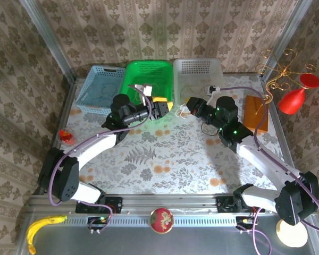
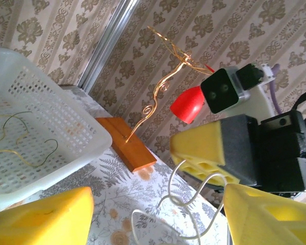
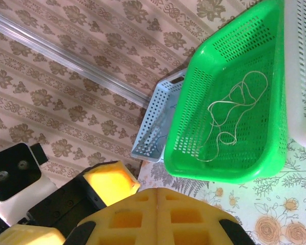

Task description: Untangle the cables

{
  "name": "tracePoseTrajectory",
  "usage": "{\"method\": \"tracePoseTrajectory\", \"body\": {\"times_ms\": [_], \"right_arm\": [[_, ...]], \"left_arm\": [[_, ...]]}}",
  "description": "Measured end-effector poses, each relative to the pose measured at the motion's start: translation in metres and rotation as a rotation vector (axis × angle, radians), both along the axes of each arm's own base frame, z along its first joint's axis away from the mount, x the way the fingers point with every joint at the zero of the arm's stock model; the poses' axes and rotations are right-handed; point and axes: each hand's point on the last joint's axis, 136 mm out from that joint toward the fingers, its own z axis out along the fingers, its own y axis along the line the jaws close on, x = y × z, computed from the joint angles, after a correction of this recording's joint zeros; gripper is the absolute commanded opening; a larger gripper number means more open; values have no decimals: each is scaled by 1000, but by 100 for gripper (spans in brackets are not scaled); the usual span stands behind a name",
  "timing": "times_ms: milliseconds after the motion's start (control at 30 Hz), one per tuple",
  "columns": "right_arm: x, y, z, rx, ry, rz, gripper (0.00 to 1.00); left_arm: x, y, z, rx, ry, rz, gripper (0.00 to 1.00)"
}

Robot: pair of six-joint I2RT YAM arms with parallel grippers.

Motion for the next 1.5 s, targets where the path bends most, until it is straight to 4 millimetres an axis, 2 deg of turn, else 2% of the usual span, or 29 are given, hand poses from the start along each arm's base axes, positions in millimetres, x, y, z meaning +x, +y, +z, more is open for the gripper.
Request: {"method": "tracePoseTrajectory", "body": {"times_ms": [167, 800, 1067, 1433, 1500], "right_arm": [[2, 1, -3, -1, 6, -3, 0], [5, 1, -7, -7, 14, -14, 0], [5, 3, -8, -9, 17, -10, 0], [4, 6, -2, -1, 1, -4, 0], [4, 6, -2, -1, 1, -4, 0]], "left_arm": [[-5, -5, 1, -6, -1, -16, 60], [-22, -17, -31, 34, 56, -61, 55], [-23, -20, -36, 41, 66, -67, 54], [-22, -27, -51, 63, 91, -80, 47], [-21, -28, -51, 64, 92, -80, 42]]}}
